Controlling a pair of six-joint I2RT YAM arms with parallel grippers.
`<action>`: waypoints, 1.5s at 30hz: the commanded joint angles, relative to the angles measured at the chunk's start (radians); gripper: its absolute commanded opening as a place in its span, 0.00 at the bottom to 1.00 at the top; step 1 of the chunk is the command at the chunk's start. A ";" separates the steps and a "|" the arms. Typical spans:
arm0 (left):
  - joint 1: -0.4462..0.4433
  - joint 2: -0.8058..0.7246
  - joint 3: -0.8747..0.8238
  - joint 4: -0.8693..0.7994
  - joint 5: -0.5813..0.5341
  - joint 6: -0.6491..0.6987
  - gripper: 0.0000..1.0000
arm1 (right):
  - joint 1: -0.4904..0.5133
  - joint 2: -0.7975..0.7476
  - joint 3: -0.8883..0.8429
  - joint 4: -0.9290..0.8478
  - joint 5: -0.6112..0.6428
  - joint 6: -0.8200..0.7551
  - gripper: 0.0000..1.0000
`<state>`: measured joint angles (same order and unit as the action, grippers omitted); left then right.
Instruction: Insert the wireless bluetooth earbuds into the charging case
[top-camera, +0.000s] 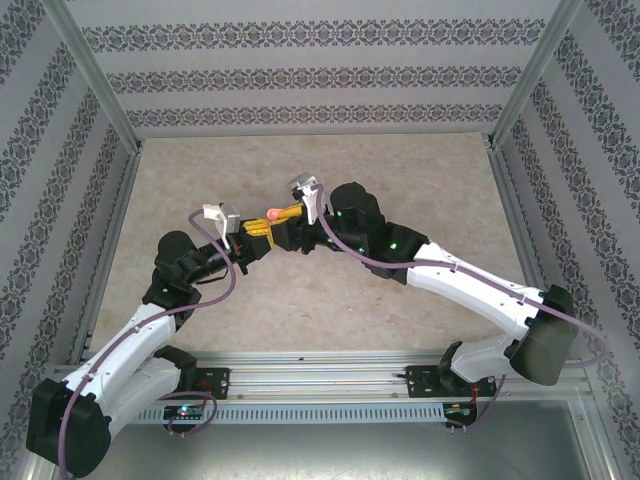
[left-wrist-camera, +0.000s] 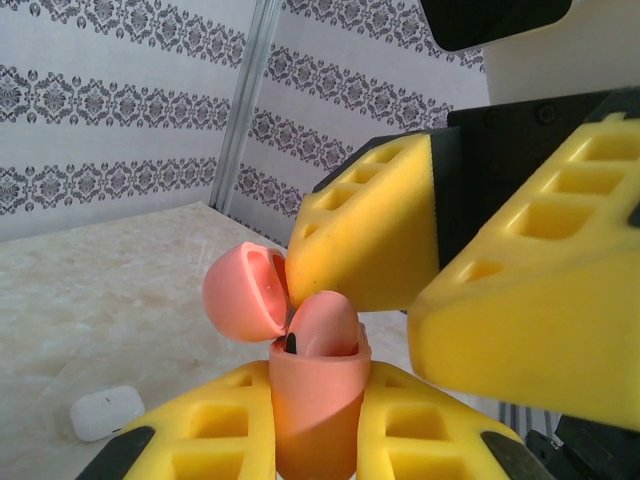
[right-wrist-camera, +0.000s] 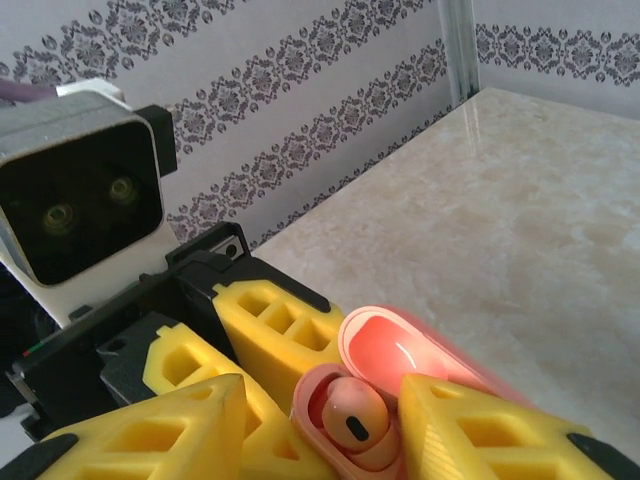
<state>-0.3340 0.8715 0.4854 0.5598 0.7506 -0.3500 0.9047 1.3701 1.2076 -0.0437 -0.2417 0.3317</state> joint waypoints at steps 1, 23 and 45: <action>-0.016 -0.003 0.036 0.052 -0.004 -0.015 0.00 | -0.016 0.007 0.041 -0.028 -0.008 0.059 0.46; -0.020 -0.009 0.033 0.056 -0.007 -0.014 0.00 | -0.096 -0.024 0.137 -0.179 -0.110 0.204 0.50; -0.023 0.084 -0.034 0.141 0.009 -0.016 0.00 | -0.752 -0.056 -0.457 -0.550 -0.109 0.329 0.43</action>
<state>-0.3405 0.9466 0.4641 0.6235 0.7479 -0.3500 0.1703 1.3090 0.7868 -0.6090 -0.3084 0.6312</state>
